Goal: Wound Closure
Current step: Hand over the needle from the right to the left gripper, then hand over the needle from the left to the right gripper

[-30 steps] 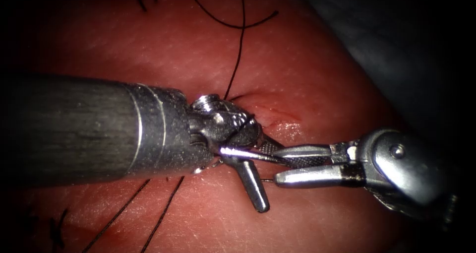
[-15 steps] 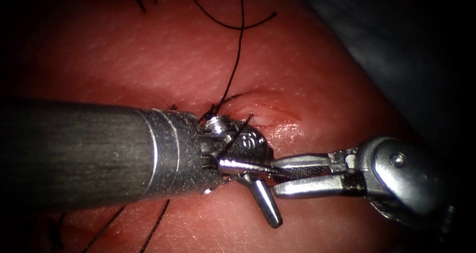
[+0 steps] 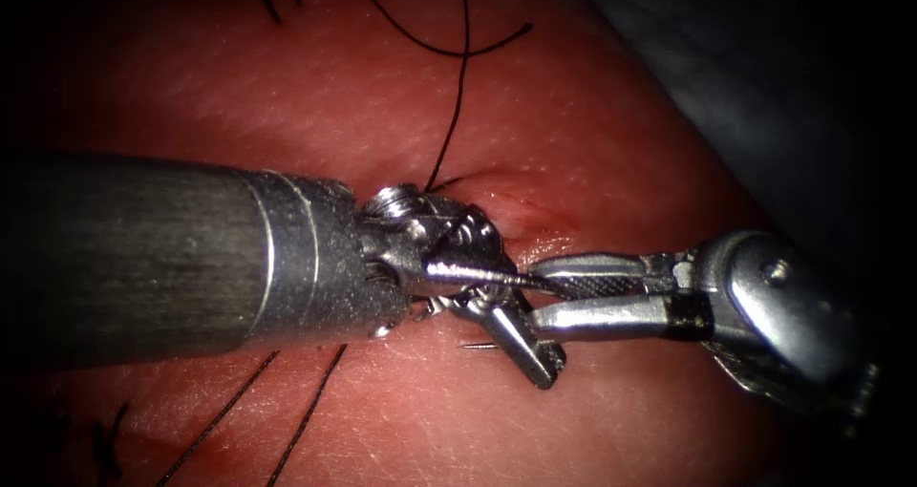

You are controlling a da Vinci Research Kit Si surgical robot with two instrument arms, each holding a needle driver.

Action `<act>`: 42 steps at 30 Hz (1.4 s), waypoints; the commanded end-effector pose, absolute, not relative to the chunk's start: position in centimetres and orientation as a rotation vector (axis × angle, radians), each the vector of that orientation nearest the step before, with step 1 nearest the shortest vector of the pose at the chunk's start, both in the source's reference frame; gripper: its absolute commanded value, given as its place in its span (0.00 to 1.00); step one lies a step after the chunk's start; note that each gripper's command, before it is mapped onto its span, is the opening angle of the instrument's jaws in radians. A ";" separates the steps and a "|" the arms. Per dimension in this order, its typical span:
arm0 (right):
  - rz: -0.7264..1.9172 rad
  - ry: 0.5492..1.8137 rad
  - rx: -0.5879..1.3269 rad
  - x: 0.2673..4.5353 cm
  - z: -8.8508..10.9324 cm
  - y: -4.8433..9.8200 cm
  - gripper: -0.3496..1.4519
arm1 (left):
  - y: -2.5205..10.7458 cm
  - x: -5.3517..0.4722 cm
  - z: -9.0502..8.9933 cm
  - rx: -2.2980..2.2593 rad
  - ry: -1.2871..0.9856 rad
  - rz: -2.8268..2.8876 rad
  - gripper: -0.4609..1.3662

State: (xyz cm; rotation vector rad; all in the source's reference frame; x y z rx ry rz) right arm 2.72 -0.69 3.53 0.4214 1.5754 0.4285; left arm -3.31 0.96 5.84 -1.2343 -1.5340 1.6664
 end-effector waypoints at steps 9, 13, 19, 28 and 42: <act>0.528 1.498 0.342 2.61 3.5 -0.6 0.64 | 0.8 -3.31 5.7 -1.199 -1.392 1.557 0.06; 0.536 1.461 0.287 2.58 3.5 -0.6 0.71 | 0.8 -3.31 5.7 -1.213 -1.323 1.481 0.06; 0.608 1.371 0.215 2.50 3.5 -0.7 0.71 | 0.6 -3.32 5.6 -1.240 -1.221 1.400 0.06; 0.787 1.085 0.034 2.41 3.4 -0.8 0.63 | 0.4 -3.27 5.6 -1.263 -1.042 1.339 0.06; 1.050 0.674 0.060 2.65 3.2 -1.0 0.74 | 0.1 -3.35 5.7 -1.212 -0.626 1.432 0.06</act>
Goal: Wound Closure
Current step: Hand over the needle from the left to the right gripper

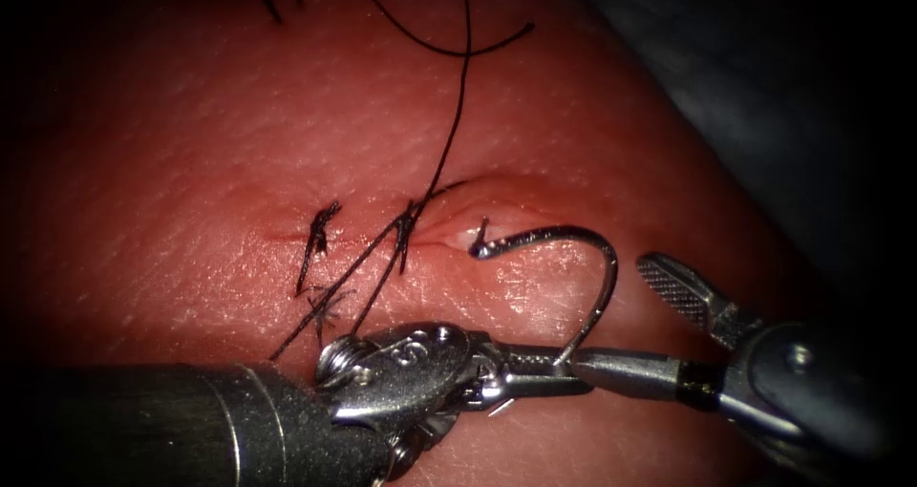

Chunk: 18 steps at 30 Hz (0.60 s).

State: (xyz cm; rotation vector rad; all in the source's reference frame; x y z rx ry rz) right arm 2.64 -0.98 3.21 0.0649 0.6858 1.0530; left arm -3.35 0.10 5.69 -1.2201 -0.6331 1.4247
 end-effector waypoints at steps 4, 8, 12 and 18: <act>1.050 0.563 0.028 2.76 3.1 -0.9 0.63 | 0.1 -3.39 5.7 -1.159 -0.523 1.474 0.06; 1.024 0.489 -0.014 2.83 3.0 -0.8 0.72 | 0.1 -3.39 5.7 -1.146 -0.474 1.492 0.06; 1.001 0.475 -0.010 2.88 3.0 -0.7 0.62 | 0.0 -3.38 5.7 -1.119 -0.441 1.495 0.06; 0.946 0.447 -0.002 2.92 3.1 -0.8 0.45 | 0.0 -3.37 5.7 -1.112 -0.430 1.497 0.06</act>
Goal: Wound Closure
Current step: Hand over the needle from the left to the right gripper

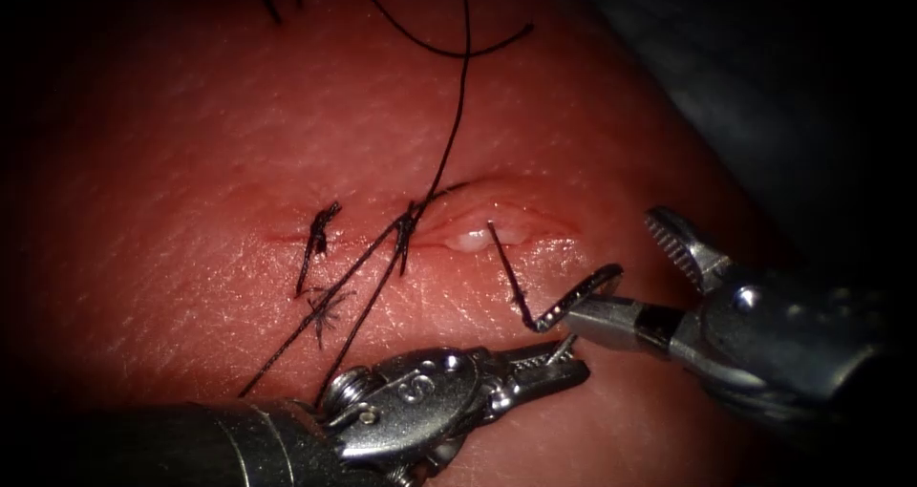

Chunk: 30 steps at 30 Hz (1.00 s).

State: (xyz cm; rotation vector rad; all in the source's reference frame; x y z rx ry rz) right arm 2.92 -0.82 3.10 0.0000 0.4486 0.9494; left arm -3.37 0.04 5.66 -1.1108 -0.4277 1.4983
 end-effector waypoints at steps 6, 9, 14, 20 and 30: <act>0.881 0.442 -0.032 2.93 3.3 -0.9 0.46 | 0.0 -3.38 5.6 -1.112 -0.424 1.502 0.06; 0.847 0.458 -0.031 2.94 3.3 -0.9 0.30 | 0.0 -3.38 5.6 -1.113 -0.420 1.506 0.06; 0.824 0.473 -0.024 2.96 3.3 -0.8 0.17 | 0.0 -3.39 5.6 -1.115 -0.416 1.511 0.06; 0.812 0.471 -0.026 3.01 3.3 -0.8 0.10 | 0.0 -3.39 5.6 -1.116 -0.411 1.516 0.06; 0.771 0.434 -0.018 2.98 3.3 -0.8 0.00 | 0.0 -3.38 5.6 -1.118 -0.399 1.530 0.06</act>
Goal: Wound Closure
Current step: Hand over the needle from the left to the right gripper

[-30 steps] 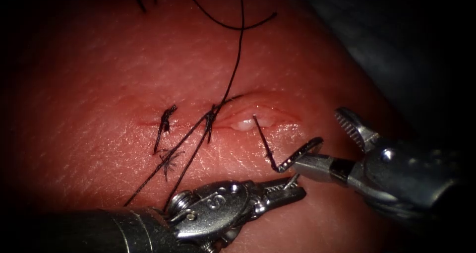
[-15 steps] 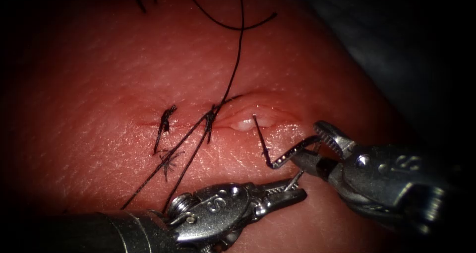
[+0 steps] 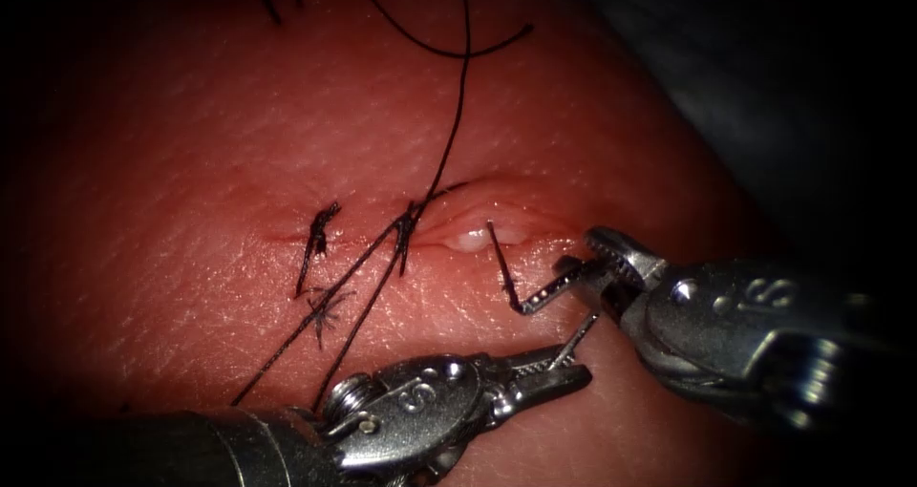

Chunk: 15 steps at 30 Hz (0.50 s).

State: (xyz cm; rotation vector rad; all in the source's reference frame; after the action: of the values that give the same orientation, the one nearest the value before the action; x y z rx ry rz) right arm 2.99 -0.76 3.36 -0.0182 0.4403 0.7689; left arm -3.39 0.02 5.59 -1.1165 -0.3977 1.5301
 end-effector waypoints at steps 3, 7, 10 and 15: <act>0.724 0.409 0.010 2.95 3.3 -0.7 0.00 | 0.0 -3.35 5.6 -1.129 -0.387 1.556 0.06; 0.678 0.403 0.002 2.94 3.3 -0.7 0.00 | 0.0 -3.36 5.5 -1.141 -0.365 1.589 0.69; 0.660 0.437 0.013 2.93 3.3 -0.7 0.00 | 0.1 -3.38 5.5 -1.180 -0.339 1.600 1.00; 0.769 0.609 0.171 2.89 3.3 -0.7 0.00 | 0.0 -3.31 5.2 -1.281 -0.410 1.605 1.00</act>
State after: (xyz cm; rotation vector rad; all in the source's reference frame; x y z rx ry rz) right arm 2.90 -0.67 3.29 0.1791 0.6176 0.7598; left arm -3.27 -0.02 5.13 -1.2922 -0.4228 1.6058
